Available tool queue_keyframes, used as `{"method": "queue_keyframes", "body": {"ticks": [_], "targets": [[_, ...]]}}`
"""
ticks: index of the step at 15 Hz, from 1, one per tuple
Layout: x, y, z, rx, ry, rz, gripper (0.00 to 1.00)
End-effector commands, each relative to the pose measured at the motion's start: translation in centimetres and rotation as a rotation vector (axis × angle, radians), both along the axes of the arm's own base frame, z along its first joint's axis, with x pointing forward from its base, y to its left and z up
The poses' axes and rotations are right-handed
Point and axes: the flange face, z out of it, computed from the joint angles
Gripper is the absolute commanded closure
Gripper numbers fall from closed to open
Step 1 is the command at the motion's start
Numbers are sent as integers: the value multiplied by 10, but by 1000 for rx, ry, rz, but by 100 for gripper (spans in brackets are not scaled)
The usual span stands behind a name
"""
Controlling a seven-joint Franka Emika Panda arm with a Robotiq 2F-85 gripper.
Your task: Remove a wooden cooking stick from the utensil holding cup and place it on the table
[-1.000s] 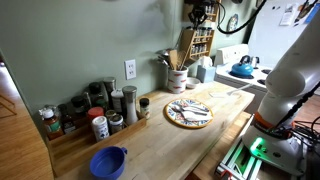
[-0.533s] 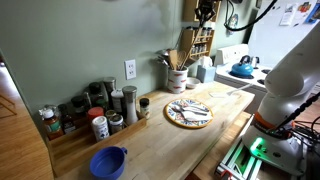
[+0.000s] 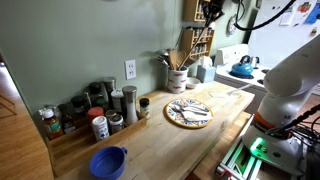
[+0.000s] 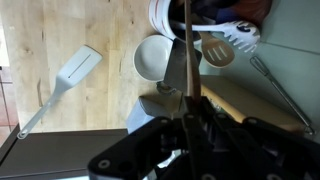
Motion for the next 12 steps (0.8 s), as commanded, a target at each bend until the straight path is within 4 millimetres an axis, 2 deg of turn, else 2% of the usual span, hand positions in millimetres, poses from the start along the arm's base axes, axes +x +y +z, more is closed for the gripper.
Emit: {"method": "queue_keyframes", "body": {"ticks": [1,6,9,12], "targets": [[-35,-2,-4,49,-59,-17,97],[-59,3,-13,183,-154,63,97],[-66,10,-33,280,-166,145,97],[-65,18,-66,392,-147,211,97]]}}
